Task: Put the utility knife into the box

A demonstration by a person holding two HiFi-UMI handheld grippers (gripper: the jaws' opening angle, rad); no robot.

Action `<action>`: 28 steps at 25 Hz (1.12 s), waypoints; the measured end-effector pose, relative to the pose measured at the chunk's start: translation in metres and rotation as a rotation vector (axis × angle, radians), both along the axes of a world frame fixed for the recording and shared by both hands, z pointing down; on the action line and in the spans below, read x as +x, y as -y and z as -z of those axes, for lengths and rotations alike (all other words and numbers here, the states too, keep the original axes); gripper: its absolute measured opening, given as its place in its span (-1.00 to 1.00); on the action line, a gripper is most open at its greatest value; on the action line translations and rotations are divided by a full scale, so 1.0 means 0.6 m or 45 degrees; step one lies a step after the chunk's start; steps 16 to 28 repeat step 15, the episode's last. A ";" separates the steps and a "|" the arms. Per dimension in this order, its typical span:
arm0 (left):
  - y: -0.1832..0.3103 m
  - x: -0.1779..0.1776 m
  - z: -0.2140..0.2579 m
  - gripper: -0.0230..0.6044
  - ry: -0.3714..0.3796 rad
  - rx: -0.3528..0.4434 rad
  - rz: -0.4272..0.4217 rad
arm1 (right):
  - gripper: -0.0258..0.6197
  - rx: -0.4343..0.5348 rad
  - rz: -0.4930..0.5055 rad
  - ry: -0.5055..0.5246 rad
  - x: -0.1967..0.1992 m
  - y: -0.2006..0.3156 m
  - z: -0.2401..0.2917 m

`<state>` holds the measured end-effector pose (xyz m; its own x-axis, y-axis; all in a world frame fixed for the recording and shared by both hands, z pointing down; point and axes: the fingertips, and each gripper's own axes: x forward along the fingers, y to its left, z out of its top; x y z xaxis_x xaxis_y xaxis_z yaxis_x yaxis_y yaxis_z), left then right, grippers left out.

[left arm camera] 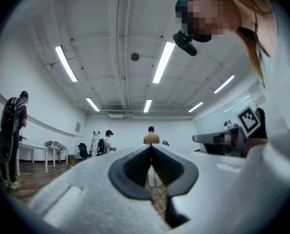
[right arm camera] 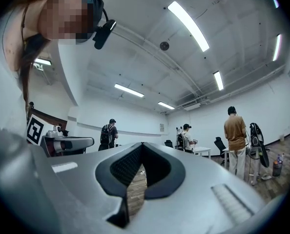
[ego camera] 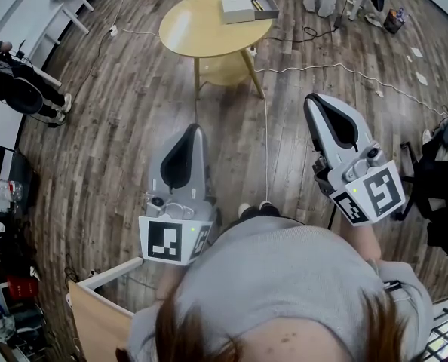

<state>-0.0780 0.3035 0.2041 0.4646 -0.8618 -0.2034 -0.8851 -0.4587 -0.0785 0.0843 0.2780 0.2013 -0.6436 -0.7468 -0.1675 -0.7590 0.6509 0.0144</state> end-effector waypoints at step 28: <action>-0.009 -0.007 -0.005 -0.92 0.012 -0.009 0.023 | -0.91 -0.010 0.026 -0.008 -0.012 -0.005 -0.006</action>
